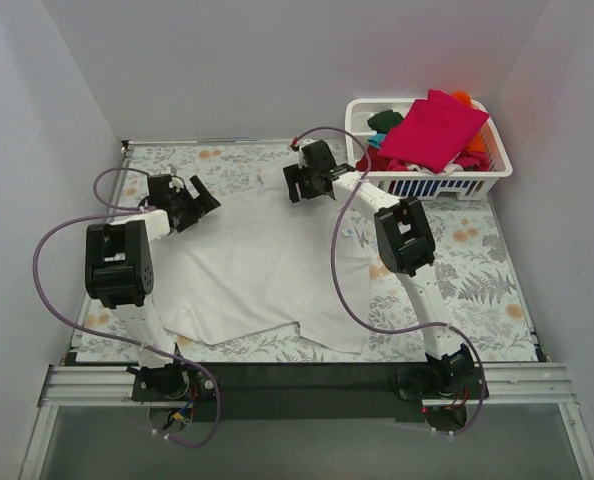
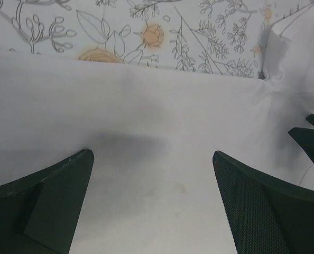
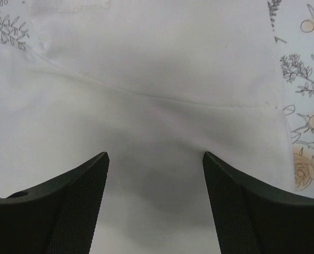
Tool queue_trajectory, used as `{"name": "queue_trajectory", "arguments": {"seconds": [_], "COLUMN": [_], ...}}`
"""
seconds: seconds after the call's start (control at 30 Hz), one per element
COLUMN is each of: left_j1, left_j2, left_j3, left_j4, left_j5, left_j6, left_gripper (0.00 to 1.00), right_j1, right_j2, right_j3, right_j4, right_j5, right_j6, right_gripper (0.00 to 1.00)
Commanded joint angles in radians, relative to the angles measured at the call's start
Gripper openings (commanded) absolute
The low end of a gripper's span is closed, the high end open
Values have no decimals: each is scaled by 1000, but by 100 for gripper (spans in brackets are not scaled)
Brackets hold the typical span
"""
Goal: Fold and stack the t-shirts
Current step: Flatten the tshirt out
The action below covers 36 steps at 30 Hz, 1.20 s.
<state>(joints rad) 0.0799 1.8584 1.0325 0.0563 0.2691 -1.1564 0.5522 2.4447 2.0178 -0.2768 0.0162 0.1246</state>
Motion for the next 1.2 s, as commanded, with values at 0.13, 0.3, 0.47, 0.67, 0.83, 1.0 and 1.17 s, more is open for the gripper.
{"name": "queue_trajectory", "arguments": {"seconds": [0.13,0.3,0.47,0.67,0.83,1.0,1.17], "left_j1": [23,40,34,-40,-202,-230,-249], "left_j2": [142,191,122,-179,-359,-520,-642], "left_j3": [158,236,247,158,46,-127,-195], "left_j4": [-110,-119,-62,-8,-173,-330,-481], "left_j5": [-13,-7,47,-150,-519,-695,-806], "left_j6": [23,37,60,50,9,-77,-150], "left_gripper": [89,89,89,89,90,90,92], "right_j1": [-60,-98,-112,-112,-112,-113,-153], "right_j2": [149,192,175,-48,-313,-538,-699], "right_j3": [263,335,329,127,-131,-417,-667], "right_j4": [-119,-95,-6,163,260,300,344], "right_j5": [-88,-180,-278,-320,-338,-348,-369], "right_j6": [-8,7,-6,-34,-28,-13,20], "right_gripper": [70,72,73,72,71,70,70]}}
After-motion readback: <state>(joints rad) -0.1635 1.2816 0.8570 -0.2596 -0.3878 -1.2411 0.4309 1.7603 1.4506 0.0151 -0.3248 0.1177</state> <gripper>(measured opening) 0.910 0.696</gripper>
